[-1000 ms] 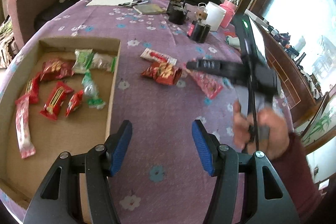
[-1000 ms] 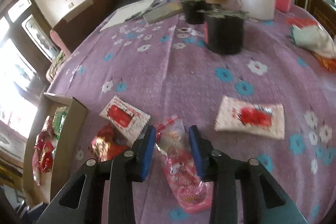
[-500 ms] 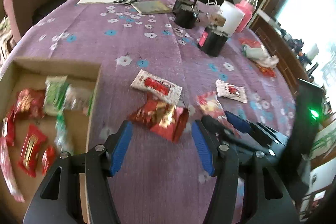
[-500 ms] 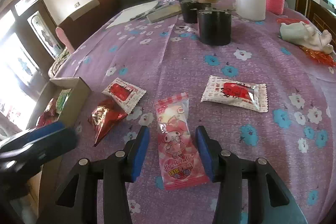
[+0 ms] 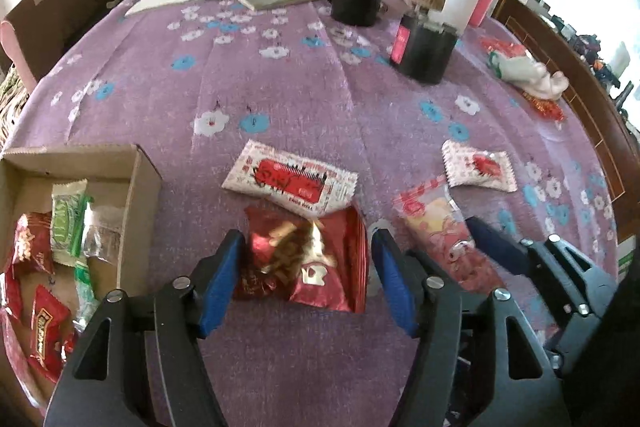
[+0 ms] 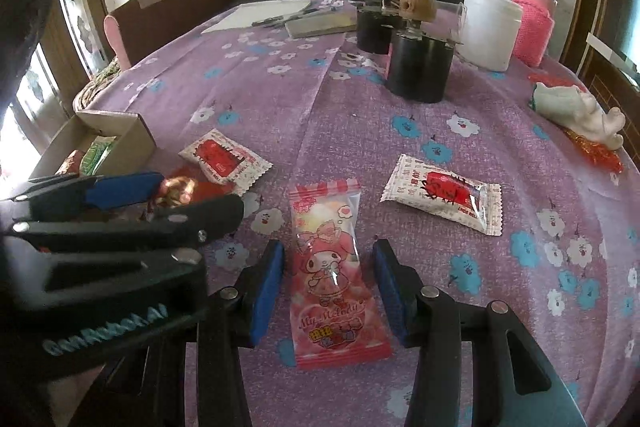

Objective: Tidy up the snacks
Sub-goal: 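Grasp red gold-printed packet with left gripper while right grasps pink cartoon packet, then carry both packets into the cardboard box and open both grippers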

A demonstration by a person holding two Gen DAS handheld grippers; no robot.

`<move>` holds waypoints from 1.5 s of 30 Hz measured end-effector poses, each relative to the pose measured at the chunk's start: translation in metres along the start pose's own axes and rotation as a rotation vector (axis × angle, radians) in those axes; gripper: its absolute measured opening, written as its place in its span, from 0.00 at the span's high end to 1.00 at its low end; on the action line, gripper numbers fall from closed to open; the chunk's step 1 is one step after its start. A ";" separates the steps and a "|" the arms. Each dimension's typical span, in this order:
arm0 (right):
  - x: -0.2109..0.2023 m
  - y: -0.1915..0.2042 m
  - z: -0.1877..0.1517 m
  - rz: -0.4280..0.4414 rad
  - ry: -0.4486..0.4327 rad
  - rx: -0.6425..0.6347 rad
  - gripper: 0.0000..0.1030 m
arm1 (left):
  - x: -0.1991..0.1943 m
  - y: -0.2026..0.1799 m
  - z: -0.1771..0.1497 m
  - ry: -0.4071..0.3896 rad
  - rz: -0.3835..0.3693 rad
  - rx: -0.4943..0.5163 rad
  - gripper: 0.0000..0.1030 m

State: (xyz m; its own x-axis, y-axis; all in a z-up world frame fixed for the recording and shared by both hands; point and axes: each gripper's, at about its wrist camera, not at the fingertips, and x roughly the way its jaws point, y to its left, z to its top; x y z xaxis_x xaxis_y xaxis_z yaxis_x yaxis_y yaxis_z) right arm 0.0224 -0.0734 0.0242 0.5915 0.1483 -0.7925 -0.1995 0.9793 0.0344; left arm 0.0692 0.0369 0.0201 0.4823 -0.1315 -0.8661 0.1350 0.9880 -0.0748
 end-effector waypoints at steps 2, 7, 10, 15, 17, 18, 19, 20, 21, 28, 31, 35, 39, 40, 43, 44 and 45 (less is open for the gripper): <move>0.000 -0.001 0.001 -0.006 0.004 -0.001 0.53 | 0.000 -0.001 -0.001 -0.017 0.021 0.011 0.35; 0.001 0.000 0.001 -0.015 0.006 -0.005 0.54 | 0.001 -0.002 -0.002 -0.027 0.013 0.007 0.27; 0.001 0.000 0.001 -0.018 0.007 -0.010 0.54 | 0.003 -0.006 -0.004 -0.046 0.007 0.014 0.19; 0.000 0.001 0.001 -0.033 0.012 -0.021 0.57 | 0.004 -0.007 -0.005 -0.087 -0.005 0.011 0.15; -0.001 0.002 0.000 -0.042 0.015 -0.025 0.60 | 0.004 -0.007 -0.005 -0.091 -0.006 0.014 0.15; -0.001 0.002 0.000 -0.049 0.016 -0.028 0.63 | 0.004 -0.007 -0.005 -0.086 -0.008 0.016 0.15; -0.002 0.003 0.000 -0.058 0.018 -0.031 0.63 | 0.004 -0.006 -0.004 -0.084 -0.006 0.017 0.21; -0.002 0.004 0.000 -0.062 0.019 -0.029 0.64 | 0.003 -0.006 -0.004 -0.087 0.006 0.013 0.29; -0.003 0.003 0.000 -0.065 0.020 -0.026 0.64 | 0.001 -0.005 -0.004 -0.092 0.018 0.017 0.48; -0.005 -0.004 0.001 -0.063 0.028 0.013 0.67 | -0.004 0.000 -0.003 -0.073 -0.041 -0.017 0.50; -0.008 -0.006 0.002 -0.058 0.018 0.029 0.67 | -0.012 -0.003 -0.004 -0.083 -0.058 -0.016 0.50; -0.013 -0.012 0.003 -0.049 -0.001 0.055 0.67 | -0.026 -0.007 -0.007 -0.097 -0.090 -0.024 0.50; -0.015 -0.015 0.004 -0.046 -0.009 0.068 0.67 | -0.036 -0.007 -0.011 -0.098 -0.132 -0.045 0.50; -0.015 -0.014 0.004 -0.047 -0.009 0.069 0.67 | -0.039 -0.007 -0.013 -0.099 -0.143 -0.053 0.50; -0.015 -0.014 0.003 -0.050 -0.008 0.070 0.67 | -0.047 -0.006 -0.017 -0.104 -0.158 -0.068 0.50; -0.015 -0.014 0.003 -0.051 -0.009 0.070 0.67 | -0.050 -0.005 -0.019 -0.105 -0.162 -0.073 0.50; -0.015 -0.014 0.003 -0.053 -0.008 0.070 0.67 | -0.053 -0.004 -0.022 -0.109 -0.165 -0.081 0.50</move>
State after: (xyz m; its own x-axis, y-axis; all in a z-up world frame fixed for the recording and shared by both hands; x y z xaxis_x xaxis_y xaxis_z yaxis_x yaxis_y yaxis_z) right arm 0.0190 -0.0892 0.0374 0.6063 0.0972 -0.7893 -0.1130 0.9930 0.0355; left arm 0.0241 0.0422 0.0558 0.5506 -0.2960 -0.7805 0.1518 0.9549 -0.2550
